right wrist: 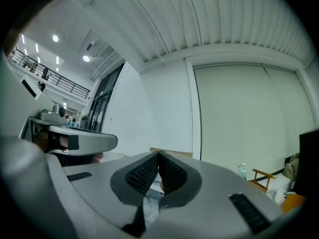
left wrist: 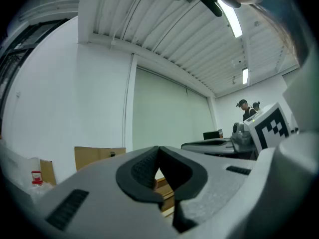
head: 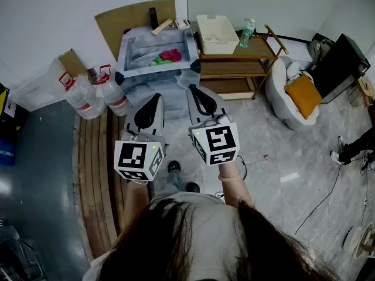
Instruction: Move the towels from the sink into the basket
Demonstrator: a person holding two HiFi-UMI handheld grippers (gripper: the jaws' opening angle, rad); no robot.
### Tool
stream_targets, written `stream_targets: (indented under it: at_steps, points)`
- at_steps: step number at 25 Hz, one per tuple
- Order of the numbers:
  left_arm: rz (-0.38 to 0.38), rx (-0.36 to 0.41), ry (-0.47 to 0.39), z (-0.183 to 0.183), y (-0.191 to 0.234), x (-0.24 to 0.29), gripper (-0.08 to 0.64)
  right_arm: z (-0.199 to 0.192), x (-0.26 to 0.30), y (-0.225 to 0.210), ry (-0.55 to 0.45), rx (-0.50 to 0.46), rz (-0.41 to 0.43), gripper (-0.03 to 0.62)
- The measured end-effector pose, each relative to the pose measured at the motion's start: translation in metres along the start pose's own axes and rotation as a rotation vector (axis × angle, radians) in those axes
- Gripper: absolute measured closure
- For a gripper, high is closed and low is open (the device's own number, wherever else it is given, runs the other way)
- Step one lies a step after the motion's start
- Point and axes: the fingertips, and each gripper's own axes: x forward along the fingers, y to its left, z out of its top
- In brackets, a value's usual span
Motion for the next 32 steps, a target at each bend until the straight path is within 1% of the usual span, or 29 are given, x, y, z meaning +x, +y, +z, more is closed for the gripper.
stream_targets:
  at_steps: [3, 7, 15, 19, 25, 32]
  points:
    - [-0.005, -0.007, -0.006, 0.0, 0.01, 0.014, 0.552, -0.001, 0.011, -0.007, 0.001, 0.017, -0.005, 0.568]
    - [-0.018, -0.013, -0.007, -0.002, 0.026, 0.035, 0.552, -0.004, 0.031, -0.016, 0.0, 0.076, 0.002, 0.568]
    - [-0.049, -0.016, 0.016, -0.018, 0.062, 0.074, 0.552, -0.016, 0.085, -0.021, 0.018, 0.097, 0.008, 0.568]
    - [-0.048, -0.023, -0.002, -0.017, 0.085, 0.092, 0.552, -0.02, 0.115, -0.021, 0.029, 0.13, 0.023, 0.568]
    - [-0.072, -0.041, -0.002, -0.023, 0.121, 0.111, 0.551, -0.024, 0.158, -0.017, 0.053, 0.123, 0.013, 0.568]
    - [-0.096, -0.071, 0.009, -0.031, 0.151, 0.133, 0.552, -0.03, 0.192, -0.023, 0.087, 0.117, -0.011, 0.566]
